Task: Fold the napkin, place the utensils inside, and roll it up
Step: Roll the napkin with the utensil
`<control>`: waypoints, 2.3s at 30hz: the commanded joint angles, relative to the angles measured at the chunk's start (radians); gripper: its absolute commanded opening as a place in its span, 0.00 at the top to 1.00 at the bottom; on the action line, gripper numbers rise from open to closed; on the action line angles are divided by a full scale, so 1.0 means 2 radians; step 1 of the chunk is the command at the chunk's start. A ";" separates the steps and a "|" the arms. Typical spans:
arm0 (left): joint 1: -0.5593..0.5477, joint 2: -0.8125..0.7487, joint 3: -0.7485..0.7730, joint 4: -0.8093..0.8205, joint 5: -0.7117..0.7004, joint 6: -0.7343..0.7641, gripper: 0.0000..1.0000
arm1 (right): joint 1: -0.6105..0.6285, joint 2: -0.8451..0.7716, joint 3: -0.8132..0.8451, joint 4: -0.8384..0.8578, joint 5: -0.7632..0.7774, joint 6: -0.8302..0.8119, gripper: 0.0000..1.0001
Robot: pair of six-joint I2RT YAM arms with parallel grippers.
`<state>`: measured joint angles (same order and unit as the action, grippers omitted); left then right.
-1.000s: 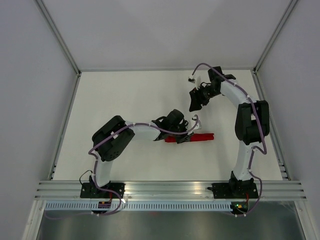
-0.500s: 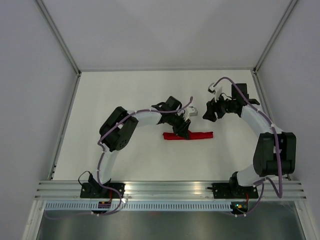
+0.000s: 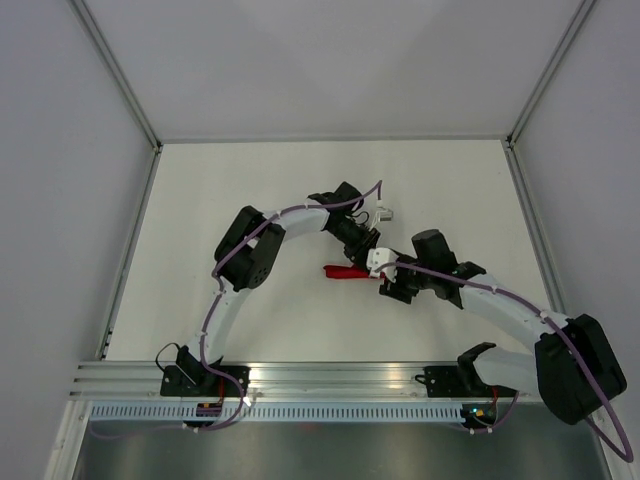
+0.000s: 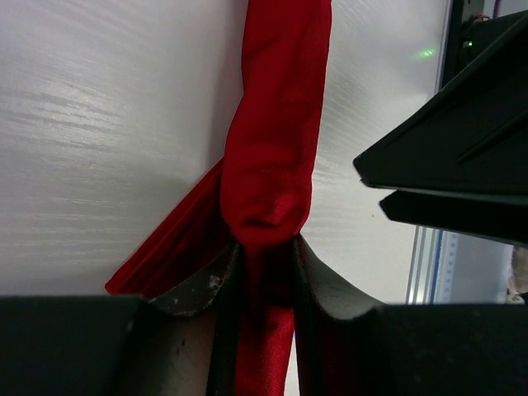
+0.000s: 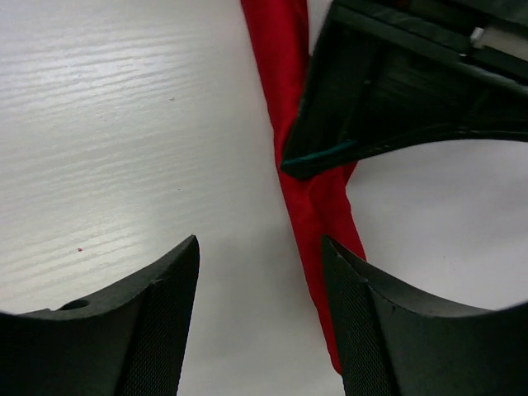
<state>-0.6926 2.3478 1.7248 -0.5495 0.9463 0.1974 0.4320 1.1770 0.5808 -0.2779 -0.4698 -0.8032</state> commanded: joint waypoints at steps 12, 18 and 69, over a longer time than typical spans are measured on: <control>0.008 0.051 0.020 -0.087 0.009 -0.019 0.94 | 0.128 0.076 -0.052 0.173 0.186 -0.042 0.48; 0.011 0.040 0.020 -0.097 0.014 -0.007 0.78 | 0.137 0.095 -0.041 0.153 0.191 -0.043 0.73; 0.053 -0.051 -0.031 -0.012 -0.021 -0.026 0.55 | 0.093 0.027 0.020 0.028 0.095 -0.061 0.40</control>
<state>-0.5854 2.2639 1.6482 -0.5957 0.8940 0.1608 0.6186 1.2728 0.6819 -0.2905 -0.2573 -0.8764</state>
